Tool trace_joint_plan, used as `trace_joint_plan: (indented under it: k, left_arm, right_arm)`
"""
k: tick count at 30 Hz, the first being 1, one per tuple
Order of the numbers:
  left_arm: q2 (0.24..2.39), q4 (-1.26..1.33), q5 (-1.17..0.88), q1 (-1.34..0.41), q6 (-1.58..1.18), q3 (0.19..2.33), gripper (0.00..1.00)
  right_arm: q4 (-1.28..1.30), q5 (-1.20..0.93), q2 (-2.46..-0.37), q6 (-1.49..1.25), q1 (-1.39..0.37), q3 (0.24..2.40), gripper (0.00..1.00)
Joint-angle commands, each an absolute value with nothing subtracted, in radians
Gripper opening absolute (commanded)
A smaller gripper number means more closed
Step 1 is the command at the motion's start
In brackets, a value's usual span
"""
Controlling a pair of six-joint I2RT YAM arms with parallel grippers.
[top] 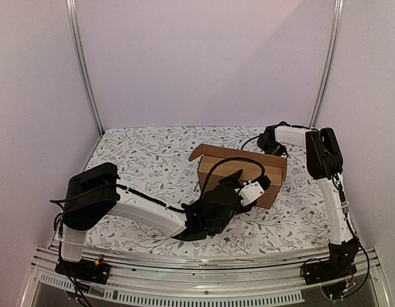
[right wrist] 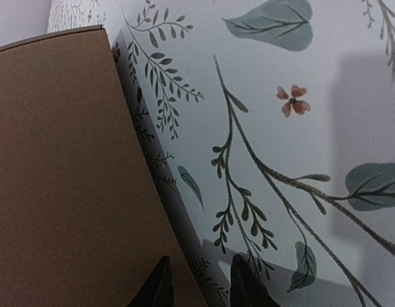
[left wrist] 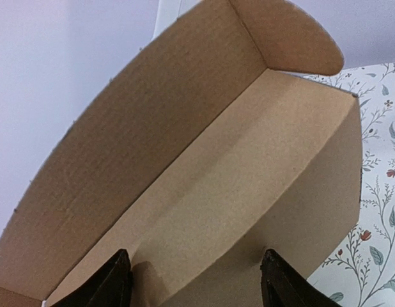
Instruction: Fold the paper box
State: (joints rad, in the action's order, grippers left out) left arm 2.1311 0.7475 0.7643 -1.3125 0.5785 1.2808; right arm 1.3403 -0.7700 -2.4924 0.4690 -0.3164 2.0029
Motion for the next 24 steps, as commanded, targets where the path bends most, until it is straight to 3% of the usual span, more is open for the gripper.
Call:
trace_joint_plan:
  k: [1, 24]
  left_arm:
    - [2.111, 0.757, 0.738, -1.305, 0.61, 1.28, 0.69]
    - [1.961, 0.774, 0.767, -1.38, 0.64, 1.136, 0.69]
  right_arm:
    - [1.355, -0.735, -2.475, 0.497, -0.326, 1.993, 0.31]
    - [1.292, -0.694, -2.37, 0.408, -0.174, 2.083, 0.38]
